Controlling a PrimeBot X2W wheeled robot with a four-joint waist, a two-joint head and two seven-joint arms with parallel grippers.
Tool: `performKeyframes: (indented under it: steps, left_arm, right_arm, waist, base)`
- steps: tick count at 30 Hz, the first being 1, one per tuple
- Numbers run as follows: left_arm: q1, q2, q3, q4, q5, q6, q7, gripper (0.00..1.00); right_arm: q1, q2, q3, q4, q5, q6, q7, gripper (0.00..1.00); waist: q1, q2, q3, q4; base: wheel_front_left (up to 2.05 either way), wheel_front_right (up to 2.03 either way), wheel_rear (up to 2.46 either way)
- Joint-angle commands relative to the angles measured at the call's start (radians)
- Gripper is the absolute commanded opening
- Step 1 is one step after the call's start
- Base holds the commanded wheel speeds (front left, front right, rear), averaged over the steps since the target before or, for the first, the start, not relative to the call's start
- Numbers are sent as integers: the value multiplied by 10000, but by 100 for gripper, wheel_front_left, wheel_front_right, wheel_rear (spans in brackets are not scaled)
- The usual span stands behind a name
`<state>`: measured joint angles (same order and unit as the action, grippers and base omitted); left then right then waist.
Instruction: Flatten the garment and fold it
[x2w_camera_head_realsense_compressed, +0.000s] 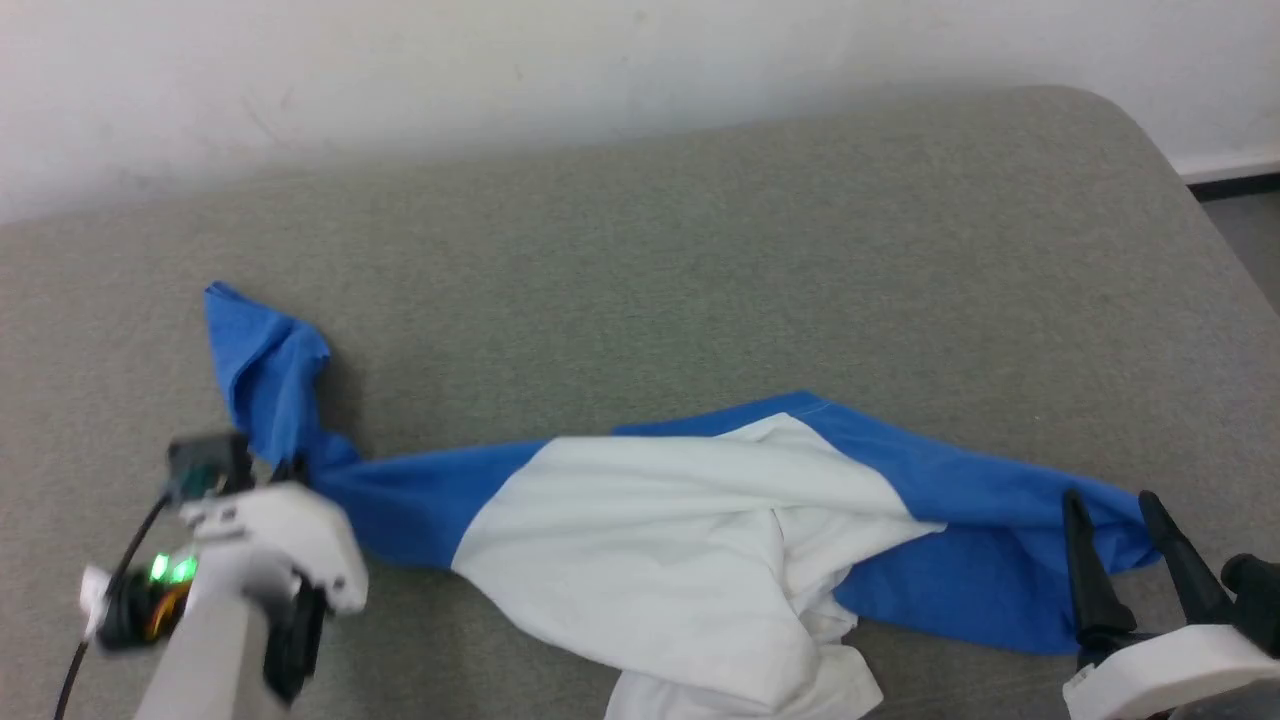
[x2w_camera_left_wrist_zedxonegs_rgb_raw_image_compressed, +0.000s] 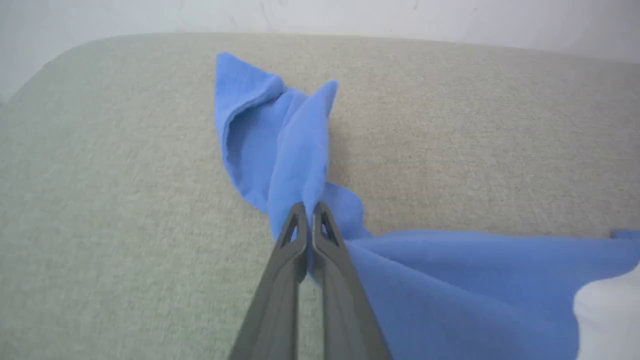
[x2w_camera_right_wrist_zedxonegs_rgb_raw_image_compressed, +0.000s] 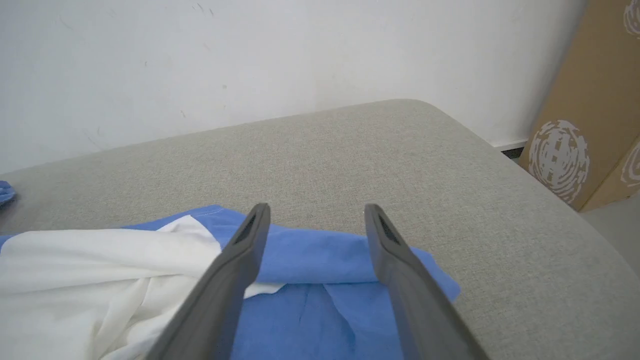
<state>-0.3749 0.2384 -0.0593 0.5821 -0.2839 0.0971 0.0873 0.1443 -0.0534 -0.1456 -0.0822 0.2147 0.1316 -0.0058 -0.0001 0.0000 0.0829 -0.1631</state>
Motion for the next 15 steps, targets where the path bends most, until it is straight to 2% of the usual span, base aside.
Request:
performKeyframes:
  steps: [1,6,11,12,13,14,15]
  left_arm:
    - [680,93,166,-415,-158,132,91,0]
    - [3593,-120,756,-2783,-862,639,914,0]
    - [5276,-728,807,-3468,-1317,874,1166,0]
    - [5386,-871,842,-3483,-1410,914,1067,9]
    - [5442,-909,827,-3497,-1359,954,915,93]
    - [5441,-959,820,-3568,-1346,948,710,100]
    - [5400,-1015,844,-3707,-1341,948,430,100]
  right_arm:
    - [54,31,14,-2,37,-9,56,100]
    - [124,31,-4,-71,56,-9,170,100]
    - [104,31,89,-145,20,-9,268,100]
    - [99,31,99,-166,5,-9,281,100]
    - [96,31,104,-193,-17,-9,291,100]
    - [94,31,112,-221,-49,-9,303,100]
    - [98,31,117,-267,-101,-9,315,100]
  waist:
    - [1,0,-224,298]
    - [1,0,-333,567]
    - [1,0,-345,618]
    - [1,0,-344,618]
    - [1,0,-337,615]
    - [1,0,-335,605]
    - [1,0,-346,596]
  base:
    - [0,0,0]
    - [0,0,0]
    - [0,0,0]
    - [0,0,0]
    - [0,0,0]
    - [0,0,0]
    - [0,0,0]
